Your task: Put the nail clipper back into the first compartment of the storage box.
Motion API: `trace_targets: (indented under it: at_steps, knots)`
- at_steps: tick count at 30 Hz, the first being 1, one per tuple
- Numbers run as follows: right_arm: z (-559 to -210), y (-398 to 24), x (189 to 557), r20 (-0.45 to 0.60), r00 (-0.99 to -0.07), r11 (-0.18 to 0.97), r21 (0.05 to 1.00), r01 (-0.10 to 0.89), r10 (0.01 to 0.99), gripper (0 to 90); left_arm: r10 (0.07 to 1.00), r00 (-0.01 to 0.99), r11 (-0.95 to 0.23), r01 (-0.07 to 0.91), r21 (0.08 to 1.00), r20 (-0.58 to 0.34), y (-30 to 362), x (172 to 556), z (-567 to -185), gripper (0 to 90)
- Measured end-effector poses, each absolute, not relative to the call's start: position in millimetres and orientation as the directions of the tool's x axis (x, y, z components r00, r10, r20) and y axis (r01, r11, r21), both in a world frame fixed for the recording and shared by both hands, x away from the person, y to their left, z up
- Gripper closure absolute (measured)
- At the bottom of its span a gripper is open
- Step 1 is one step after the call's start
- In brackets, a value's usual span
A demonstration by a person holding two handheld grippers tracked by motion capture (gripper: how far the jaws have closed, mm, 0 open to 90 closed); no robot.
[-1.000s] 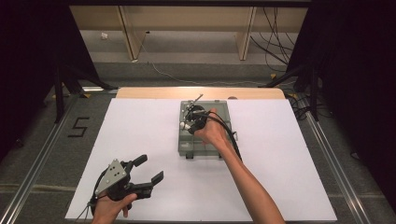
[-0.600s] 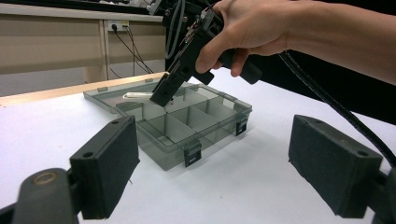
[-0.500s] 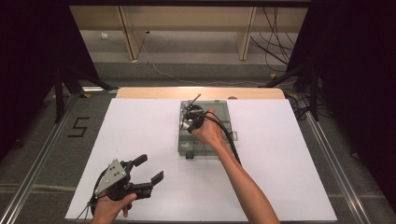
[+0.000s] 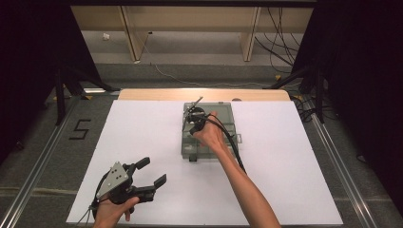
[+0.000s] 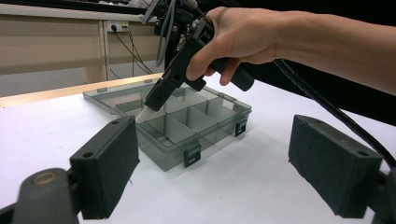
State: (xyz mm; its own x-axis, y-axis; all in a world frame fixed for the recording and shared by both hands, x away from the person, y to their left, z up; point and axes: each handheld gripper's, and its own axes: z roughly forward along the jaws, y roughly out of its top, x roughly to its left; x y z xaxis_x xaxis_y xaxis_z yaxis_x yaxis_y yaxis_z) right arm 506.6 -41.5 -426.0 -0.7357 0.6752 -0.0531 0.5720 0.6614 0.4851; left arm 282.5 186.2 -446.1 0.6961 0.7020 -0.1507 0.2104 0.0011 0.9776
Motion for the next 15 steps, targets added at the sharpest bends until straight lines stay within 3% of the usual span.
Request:
trace_targets:
  at_steps: [15]
  knots:
    - [-422.7,-40.7,506.8,-0.029,-0.737,0.638,0.525,0.564,0.675,73.6,0.702,0.696,0.001,0.211,0.978,-0.151,186.3,282.6,-446.2,15.8]
